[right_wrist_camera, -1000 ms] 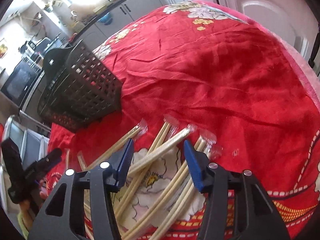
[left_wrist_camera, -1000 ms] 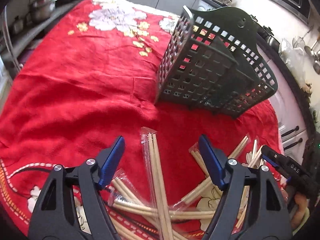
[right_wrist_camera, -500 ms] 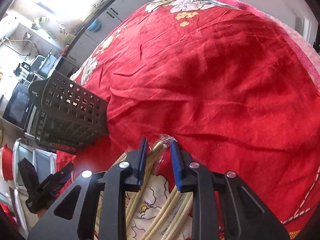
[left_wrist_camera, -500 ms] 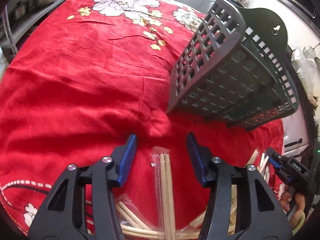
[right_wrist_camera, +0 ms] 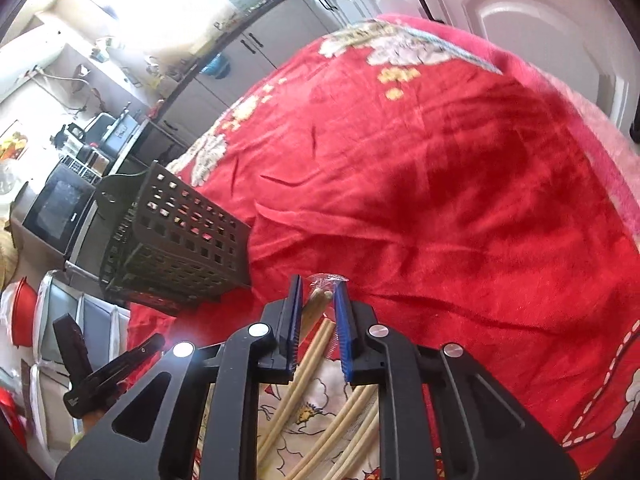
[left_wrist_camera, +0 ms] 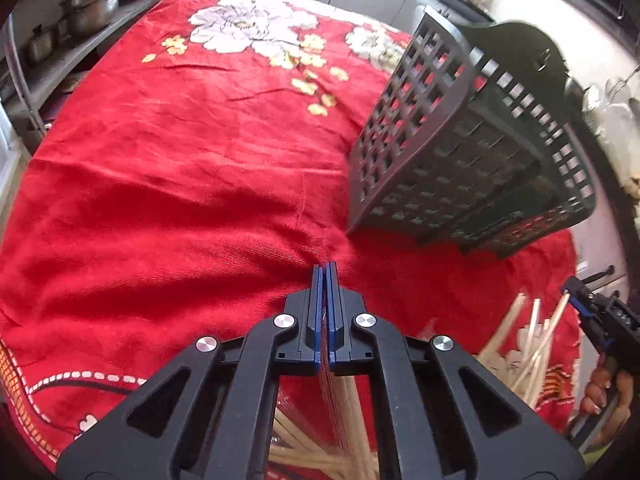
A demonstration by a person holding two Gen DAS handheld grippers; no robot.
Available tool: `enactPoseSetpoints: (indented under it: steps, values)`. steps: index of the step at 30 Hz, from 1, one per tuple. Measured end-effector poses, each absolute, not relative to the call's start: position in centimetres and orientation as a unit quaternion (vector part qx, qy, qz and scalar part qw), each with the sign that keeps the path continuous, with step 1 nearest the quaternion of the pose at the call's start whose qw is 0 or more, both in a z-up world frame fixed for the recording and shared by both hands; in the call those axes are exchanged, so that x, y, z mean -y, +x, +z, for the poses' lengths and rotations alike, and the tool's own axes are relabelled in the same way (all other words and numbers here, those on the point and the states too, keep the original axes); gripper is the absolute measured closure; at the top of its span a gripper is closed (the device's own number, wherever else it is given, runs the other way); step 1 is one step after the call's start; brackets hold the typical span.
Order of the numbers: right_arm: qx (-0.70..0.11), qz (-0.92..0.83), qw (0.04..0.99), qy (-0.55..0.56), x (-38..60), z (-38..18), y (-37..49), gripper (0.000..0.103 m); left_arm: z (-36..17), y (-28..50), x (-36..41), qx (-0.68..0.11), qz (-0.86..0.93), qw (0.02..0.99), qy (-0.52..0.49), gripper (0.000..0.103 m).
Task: Organize utensils
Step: 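Lift the left gripper's chopsticks toward the grey caddy while the right gripper carries its chopsticks there too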
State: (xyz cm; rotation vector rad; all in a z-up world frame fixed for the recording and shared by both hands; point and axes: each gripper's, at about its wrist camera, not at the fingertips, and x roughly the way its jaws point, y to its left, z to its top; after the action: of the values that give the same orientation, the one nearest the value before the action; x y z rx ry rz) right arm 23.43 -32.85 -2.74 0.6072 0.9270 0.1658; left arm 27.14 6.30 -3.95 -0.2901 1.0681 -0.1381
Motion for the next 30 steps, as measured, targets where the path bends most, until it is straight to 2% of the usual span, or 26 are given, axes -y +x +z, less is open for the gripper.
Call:
enactPoseSetpoints:
  steps: [8, 30]
  values:
    - [-0.424, 0.097, 0.856, 0.278, 32.0, -1.2, 23.0, 0.089, -1.4, 25.6, -7.1, -0.482, -0.095, 0.857, -0.157, 0.103]
    - [-0.327, 0.208, 0.899, 0.206, 27.0, 8.4, 20.8, 0.093, 8.8, 22.9, -5.3, -0.386, -0.199, 0.881, -0.188, 0.103]
